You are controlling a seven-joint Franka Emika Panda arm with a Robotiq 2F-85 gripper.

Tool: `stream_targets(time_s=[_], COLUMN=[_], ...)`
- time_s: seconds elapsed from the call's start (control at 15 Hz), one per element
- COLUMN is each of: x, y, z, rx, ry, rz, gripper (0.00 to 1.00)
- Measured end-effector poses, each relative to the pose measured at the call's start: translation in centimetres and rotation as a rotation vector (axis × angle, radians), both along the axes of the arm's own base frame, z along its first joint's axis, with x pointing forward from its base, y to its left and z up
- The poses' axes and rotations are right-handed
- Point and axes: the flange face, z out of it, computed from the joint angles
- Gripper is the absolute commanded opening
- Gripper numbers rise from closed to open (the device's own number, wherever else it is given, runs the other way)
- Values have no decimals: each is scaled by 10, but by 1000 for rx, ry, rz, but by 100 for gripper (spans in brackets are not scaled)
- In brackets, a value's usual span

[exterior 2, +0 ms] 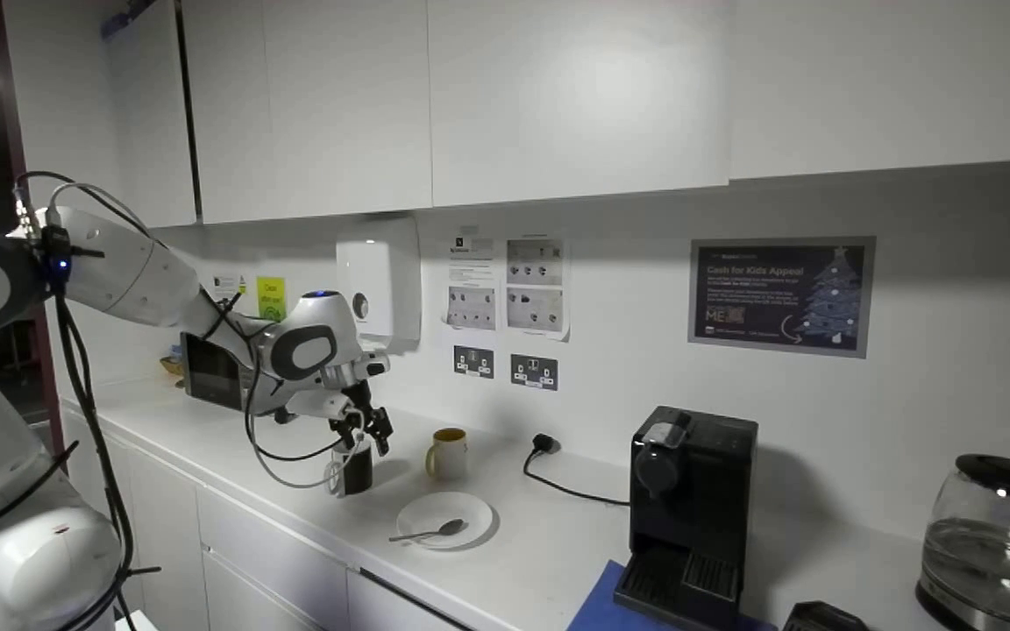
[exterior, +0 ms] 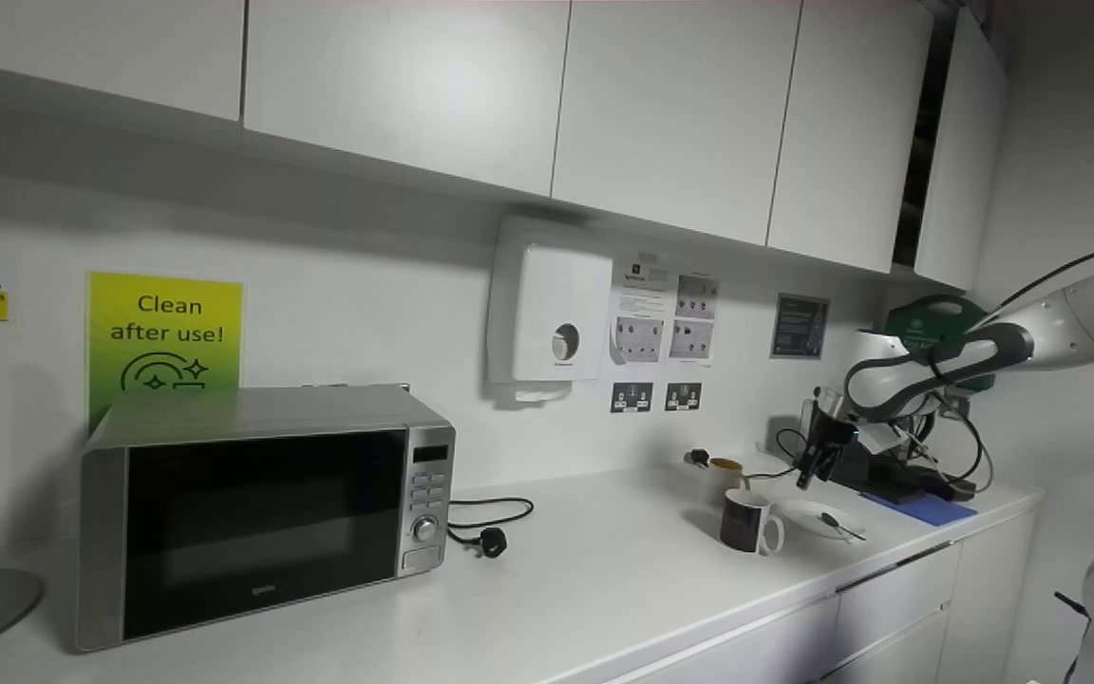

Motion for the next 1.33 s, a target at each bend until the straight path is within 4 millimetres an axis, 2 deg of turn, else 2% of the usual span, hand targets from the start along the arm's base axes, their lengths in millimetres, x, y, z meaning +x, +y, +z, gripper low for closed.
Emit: stream_targets(time_s=[0.2,0.4,1.0,1.33], x=[12,35,117,153], y=[-21,-30,-36,-28], z=[-7,-10,-19,-28], rx=[-19,-65,-141,-100], ry=[19,33,16,6], rz=[34,77,109,86], gripper=[100,100,100,100])
